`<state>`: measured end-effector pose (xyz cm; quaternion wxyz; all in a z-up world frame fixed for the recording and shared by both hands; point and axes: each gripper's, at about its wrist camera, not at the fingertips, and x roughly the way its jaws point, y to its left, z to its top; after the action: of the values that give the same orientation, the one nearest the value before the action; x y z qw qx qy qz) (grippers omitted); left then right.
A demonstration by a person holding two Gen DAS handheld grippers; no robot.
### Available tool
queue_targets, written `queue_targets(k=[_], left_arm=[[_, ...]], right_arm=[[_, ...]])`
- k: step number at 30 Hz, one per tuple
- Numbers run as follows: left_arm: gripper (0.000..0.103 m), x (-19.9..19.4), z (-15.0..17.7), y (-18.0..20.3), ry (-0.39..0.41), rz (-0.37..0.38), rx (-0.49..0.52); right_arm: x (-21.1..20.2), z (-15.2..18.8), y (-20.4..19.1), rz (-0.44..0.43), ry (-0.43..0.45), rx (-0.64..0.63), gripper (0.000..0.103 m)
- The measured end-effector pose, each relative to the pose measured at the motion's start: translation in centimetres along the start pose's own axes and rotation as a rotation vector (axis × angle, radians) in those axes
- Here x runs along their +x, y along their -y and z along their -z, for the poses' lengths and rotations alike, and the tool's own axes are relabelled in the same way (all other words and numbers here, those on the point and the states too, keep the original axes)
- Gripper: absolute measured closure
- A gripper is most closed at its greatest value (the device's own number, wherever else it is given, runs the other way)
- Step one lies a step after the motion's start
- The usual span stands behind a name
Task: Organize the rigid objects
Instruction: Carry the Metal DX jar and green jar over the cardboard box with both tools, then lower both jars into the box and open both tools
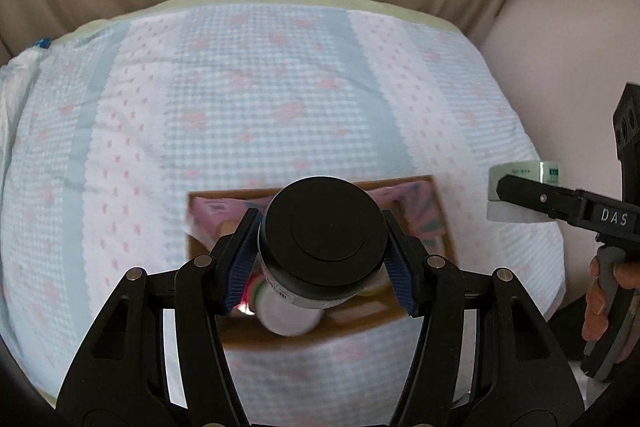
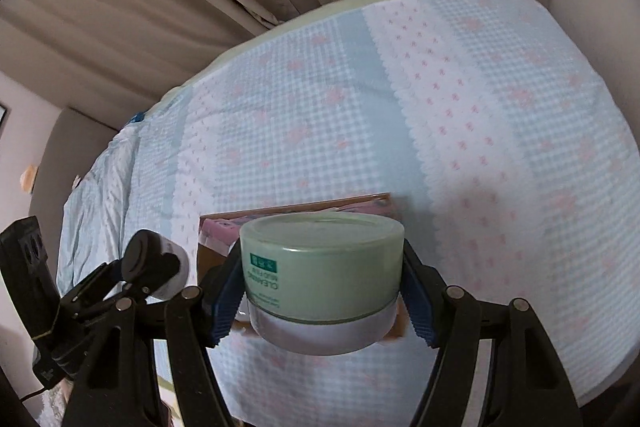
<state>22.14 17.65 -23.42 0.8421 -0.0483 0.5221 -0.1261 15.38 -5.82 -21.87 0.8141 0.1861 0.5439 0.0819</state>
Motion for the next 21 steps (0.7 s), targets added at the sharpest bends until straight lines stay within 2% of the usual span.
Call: queue_targets(k=[5, 12, 21], left_arm=[[0.048, 3.4, -0.7, -4.0, -0.044, 0.001, -0.004], [0.048, 8.3, -0.5, -7.0, -0.114, -0.011, -0.024], [0.048, 12.9, 0.0, -8.5, -0.202, -0.027, -0.008]], right_arm=[[3.5, 0.3, -1.0, 0.047, -0.033, 0.035, 0.037], [8.9, -0.3, -0.6, 0.107, -0.110, 0.034, 0.037], [14.6, -1.0, 0.8, 0.139, -0.186, 0.049, 0.037]])
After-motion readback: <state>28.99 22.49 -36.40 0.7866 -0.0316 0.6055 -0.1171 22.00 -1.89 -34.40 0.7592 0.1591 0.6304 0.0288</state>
